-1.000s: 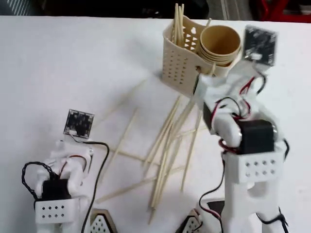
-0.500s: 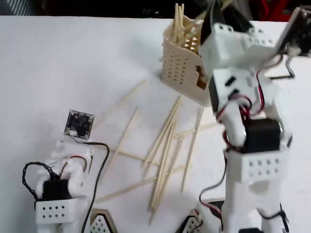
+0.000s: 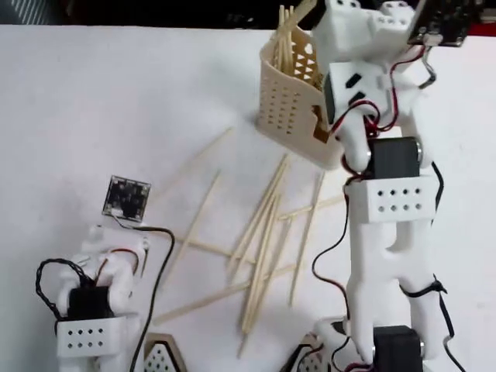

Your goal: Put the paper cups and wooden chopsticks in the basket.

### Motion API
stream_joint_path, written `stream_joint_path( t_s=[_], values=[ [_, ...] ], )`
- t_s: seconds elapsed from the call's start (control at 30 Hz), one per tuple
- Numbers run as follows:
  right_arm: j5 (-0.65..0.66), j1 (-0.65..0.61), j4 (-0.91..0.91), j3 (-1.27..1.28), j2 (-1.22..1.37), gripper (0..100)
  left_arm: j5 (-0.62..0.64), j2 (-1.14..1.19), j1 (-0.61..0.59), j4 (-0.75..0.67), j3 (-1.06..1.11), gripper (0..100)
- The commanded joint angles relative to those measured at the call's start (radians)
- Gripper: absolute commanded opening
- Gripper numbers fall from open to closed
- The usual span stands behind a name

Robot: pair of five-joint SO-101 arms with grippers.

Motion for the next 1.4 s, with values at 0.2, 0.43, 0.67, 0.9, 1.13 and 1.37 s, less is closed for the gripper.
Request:
stream_joint_path(
  t_s=[0.2, 0.43, 0.67, 0.9, 1.13, 1.37],
  values=[
    [0.075, 0.056, -0.021, 0.002, 0.005, 1.7, -0.012, -0.01, 0.001, -0.015, -0.005, 3],
    [0.11, 0.053, -0.019, 0.08, 0.099, 1.7, -0.012, -0.01, 0.001, -0.014, -0.003, 3],
    [0.16, -0.015, 0.125, 0.054, 0.168, 5.5, -0.012, -0.01, 0.001, -0.014, -0.003, 3],
    [0.158, -0.036, 0.42, -0.138, 0.166, 14.6, -0.012, -0.01, 0.001, -0.014, -0.003, 3],
    [0.167, -0.056, 0.989, -0.348, 0.166, 11.9, -0.012, -0.01, 0.001, -0.014, -0.003, 3],
    [0.166, -0.093, 1.314, -0.362, 0.168, 11.9, -0.012, -0.01, -0.002, -0.015, -0.003, 3]
  ],
)
